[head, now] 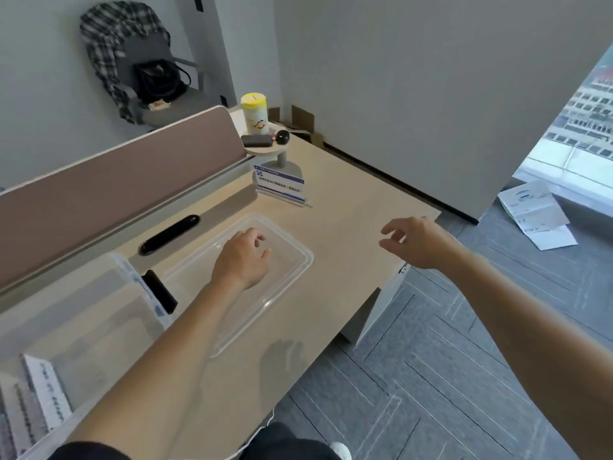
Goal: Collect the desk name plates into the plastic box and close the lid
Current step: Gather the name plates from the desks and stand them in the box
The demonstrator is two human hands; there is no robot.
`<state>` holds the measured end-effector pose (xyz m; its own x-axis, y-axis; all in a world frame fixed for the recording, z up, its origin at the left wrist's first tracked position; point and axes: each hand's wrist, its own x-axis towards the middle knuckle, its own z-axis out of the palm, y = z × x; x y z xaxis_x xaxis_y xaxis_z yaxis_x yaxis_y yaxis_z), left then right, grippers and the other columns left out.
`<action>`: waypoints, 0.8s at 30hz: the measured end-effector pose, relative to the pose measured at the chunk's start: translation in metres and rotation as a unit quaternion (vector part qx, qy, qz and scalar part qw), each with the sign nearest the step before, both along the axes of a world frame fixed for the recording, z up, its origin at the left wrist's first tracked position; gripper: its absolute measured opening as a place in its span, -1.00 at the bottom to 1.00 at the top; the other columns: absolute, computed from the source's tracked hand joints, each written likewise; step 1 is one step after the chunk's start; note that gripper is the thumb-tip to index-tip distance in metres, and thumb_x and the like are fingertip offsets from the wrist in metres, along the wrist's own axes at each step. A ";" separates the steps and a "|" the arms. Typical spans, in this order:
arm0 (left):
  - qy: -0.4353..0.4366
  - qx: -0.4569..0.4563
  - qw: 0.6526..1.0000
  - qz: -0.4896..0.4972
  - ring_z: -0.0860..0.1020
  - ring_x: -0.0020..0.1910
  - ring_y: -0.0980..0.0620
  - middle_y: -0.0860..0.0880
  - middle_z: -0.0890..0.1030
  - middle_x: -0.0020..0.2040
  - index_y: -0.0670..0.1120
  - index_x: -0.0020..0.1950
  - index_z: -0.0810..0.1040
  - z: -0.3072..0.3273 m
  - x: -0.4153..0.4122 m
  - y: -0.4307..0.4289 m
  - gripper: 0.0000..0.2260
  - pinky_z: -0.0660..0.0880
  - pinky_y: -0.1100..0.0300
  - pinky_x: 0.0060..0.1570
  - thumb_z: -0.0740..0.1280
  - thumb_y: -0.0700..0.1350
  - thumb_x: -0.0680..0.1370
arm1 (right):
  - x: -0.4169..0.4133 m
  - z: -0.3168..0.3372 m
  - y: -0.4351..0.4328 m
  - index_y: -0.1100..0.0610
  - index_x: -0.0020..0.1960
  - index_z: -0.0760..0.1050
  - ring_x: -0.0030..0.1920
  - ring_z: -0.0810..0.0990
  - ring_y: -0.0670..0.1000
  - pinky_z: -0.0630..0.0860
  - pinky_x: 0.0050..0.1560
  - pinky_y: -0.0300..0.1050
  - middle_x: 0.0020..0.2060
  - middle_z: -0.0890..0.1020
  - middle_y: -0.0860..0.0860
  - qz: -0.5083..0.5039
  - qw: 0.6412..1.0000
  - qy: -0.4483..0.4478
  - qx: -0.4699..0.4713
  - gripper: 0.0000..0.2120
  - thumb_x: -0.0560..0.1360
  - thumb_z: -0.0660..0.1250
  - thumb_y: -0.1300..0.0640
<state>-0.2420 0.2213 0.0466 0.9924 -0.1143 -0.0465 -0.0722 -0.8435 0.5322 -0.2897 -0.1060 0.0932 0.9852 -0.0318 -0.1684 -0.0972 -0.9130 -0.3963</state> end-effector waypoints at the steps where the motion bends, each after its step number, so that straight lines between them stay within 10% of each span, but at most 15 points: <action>1: 0.003 -0.001 1.000 0.009 0.49 0.15 -0.03 -0.02 0.51 0.18 -0.05 0.27 0.47 -0.002 0.005 -0.007 -0.70 0.48 0.03 0.12 0.30 -0.03 0.56 | 0.009 -0.002 -0.008 0.05 0.27 0.57 -0.06 0.67 0.04 0.61 -0.03 -0.07 -0.01 0.68 -0.01 0.004 1.000 0.003 -0.003 -0.64 0.55 0.36 -0.10; 24: 0.080 -0.169 0.963 0.196 0.51 0.09 0.01 0.00 0.54 0.17 -0.04 0.34 0.39 -0.093 0.187 -0.126 -0.61 0.42 0.16 0.00 0.34 -0.01 0.55 | 0.322 -0.019 -0.052 -0.04 0.18 0.60 -0.06 0.60 -0.12 0.56 0.04 -0.08 -0.07 0.61 -0.16 0.178 0.983 0.024 -0.044 -0.76 0.57 0.30 -0.09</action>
